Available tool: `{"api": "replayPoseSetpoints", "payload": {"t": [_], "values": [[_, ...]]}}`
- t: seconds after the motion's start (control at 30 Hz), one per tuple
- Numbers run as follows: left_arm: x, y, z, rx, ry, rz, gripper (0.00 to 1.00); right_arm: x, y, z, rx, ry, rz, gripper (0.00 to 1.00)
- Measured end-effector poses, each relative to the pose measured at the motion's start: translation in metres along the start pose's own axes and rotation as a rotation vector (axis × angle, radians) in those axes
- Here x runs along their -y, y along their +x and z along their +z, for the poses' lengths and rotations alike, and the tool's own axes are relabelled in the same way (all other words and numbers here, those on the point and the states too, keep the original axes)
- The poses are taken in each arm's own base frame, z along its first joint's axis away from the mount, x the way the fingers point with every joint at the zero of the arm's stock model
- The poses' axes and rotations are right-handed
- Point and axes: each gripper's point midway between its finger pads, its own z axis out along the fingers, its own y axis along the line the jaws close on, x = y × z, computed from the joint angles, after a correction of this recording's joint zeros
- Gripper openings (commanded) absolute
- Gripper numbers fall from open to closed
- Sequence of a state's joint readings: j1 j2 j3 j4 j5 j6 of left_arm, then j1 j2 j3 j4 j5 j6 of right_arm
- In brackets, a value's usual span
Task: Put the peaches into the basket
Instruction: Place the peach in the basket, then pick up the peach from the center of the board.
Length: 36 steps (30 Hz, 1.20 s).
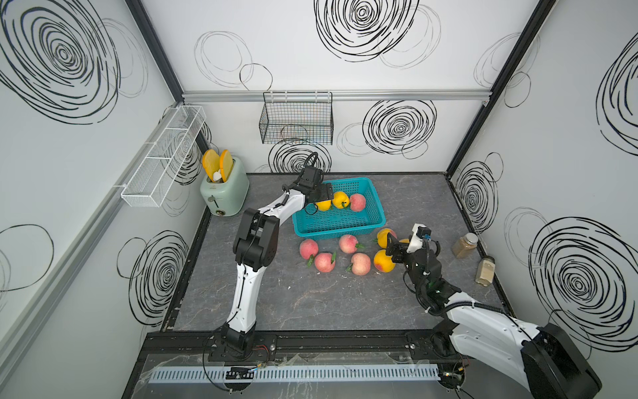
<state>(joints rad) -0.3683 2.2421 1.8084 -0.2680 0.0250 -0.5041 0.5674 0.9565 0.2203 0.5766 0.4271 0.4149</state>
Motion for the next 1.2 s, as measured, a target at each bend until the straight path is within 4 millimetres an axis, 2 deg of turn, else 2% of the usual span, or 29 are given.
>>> {"api": "replayPoseSetpoints", "payload": {"t": [0.23,0.7,1.2], "values": [[0.005,-0.009,-0.011,0.022,0.009,0.005,0.95,0.000,0.000,0.000,0.000,0.000,0.000,0.85],[0.017,-0.023,-0.060,0.091,0.039,0.015,0.95,0.000,0.000,0.000,0.001,0.000,0.000,0.85],[0.018,-0.026,-0.094,0.135,0.053,0.015,0.95,0.000,0.000,0.000,0.000,0.000,0.000,0.85]]}}
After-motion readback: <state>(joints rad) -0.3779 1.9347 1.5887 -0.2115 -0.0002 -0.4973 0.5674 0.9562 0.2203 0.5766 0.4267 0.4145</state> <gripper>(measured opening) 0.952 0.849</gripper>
